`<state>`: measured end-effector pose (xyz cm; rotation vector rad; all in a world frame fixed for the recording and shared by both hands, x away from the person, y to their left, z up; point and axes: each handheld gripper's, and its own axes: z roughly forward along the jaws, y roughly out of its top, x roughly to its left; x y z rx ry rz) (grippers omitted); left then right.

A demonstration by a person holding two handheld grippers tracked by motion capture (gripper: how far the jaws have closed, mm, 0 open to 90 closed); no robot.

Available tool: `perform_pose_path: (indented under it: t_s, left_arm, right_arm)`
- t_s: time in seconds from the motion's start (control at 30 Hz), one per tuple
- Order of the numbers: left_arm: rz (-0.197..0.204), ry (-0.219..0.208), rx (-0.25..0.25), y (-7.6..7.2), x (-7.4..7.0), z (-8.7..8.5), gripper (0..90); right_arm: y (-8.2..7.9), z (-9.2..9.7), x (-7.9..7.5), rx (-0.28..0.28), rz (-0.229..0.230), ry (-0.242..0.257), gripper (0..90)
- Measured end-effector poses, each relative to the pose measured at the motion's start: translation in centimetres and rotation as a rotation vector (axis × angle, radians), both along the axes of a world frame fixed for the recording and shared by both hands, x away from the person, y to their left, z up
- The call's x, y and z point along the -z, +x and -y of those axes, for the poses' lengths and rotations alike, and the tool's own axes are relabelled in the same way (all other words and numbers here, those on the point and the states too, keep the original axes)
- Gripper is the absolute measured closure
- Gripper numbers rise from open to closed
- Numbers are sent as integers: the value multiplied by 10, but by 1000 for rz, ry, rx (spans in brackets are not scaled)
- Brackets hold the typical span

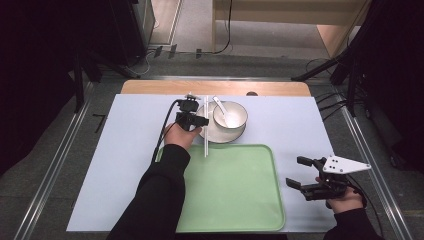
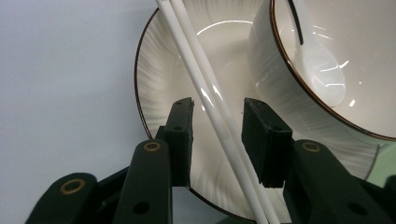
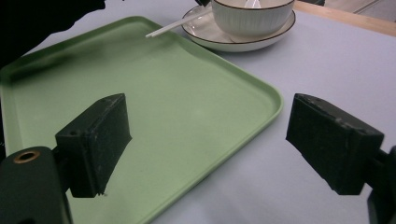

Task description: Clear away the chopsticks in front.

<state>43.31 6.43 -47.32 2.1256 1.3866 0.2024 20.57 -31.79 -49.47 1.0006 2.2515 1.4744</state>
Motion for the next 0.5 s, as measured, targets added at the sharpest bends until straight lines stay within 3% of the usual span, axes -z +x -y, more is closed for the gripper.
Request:
perform_pose_path:
  t_s: [0.27, 0.5]
  left_arm:
    - [-5, 26, -19, 5, 8, 1, 668]
    - [-24, -5, -62, 10, 16, 3, 734]
  right_arm:
    - [0, 0, 0, -2, 1, 2, 140]
    - [0, 0, 0, -3, 5, 4, 140]
